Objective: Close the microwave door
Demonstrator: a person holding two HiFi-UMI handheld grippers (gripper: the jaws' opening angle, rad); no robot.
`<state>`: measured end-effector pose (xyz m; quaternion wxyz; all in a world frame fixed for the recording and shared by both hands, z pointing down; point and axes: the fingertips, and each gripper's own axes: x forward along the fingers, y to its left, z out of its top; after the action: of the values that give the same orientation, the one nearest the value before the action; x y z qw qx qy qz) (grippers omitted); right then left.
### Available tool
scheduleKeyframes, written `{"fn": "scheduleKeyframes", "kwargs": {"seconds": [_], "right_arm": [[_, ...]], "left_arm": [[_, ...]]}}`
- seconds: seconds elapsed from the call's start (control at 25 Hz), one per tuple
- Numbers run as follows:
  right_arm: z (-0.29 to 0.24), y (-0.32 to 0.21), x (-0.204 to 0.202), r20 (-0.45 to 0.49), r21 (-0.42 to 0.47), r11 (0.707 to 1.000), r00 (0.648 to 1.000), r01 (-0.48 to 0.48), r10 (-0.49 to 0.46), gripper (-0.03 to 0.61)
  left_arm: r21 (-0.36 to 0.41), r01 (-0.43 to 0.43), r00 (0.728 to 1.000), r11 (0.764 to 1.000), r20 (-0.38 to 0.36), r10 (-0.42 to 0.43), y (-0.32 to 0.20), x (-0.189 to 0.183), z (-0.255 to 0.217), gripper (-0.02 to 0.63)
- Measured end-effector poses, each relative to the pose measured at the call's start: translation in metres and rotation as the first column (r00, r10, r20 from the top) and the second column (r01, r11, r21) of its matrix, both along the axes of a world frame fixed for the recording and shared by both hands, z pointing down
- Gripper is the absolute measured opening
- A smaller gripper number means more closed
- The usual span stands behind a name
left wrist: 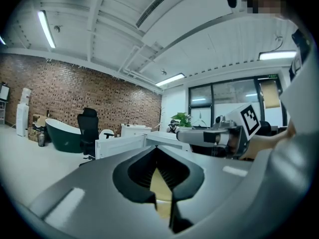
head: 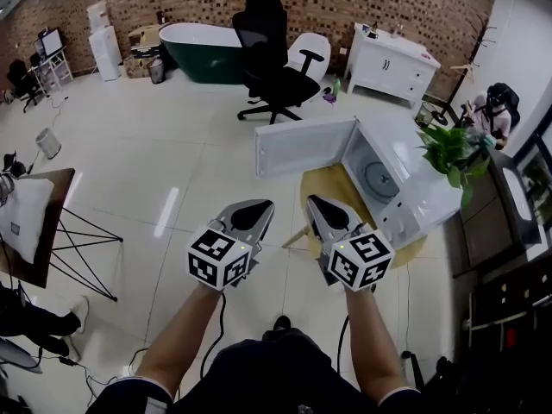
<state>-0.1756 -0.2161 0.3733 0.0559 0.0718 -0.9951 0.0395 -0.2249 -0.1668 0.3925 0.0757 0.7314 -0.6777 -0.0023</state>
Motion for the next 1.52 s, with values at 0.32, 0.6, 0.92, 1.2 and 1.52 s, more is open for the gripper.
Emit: {"fn": "scheduleKeyframes", "kwargs": {"seconds": [0.32,0.6,0.92,1.2,1.52], "right_arm": [[0.020,-0.052,-0.037,-0.044,0.022,0.999,0.999,0.032,-0.031,0.002],[0.020,-0.079,-0.092,-0.058,0.014,1.000,0.998,0.009,-0.008,0.002],[0.029,-0.114,-0.169,-0.093,0.036,0.999,0.995,-0.024,0.027,0.002],[0.049,-0.139,-0.237,-0.144,0.032,0.999,0.989,-0.035,0.039,0.002],[0.076,-0.163,-0.273,-0.236,0.033,0.997,0.968,-0.076,0.081,0.002]], "left_arm": [[-0.023,0.043,0.999,0.999,0.010,-0.043,-0.048,-0.030,0.003,0.012],[-0.041,0.043,0.999,0.998,-0.011,-0.043,-0.069,-0.077,0.011,0.012],[-0.043,0.043,0.999,0.998,-0.005,-0.044,-0.075,-0.121,0.013,0.011],[-0.050,0.093,0.996,0.994,-0.010,-0.094,-0.061,-0.154,0.016,0.012],[-0.084,0.129,0.991,0.988,-0.016,-0.131,-0.050,-0.178,0.025,0.012]]}}
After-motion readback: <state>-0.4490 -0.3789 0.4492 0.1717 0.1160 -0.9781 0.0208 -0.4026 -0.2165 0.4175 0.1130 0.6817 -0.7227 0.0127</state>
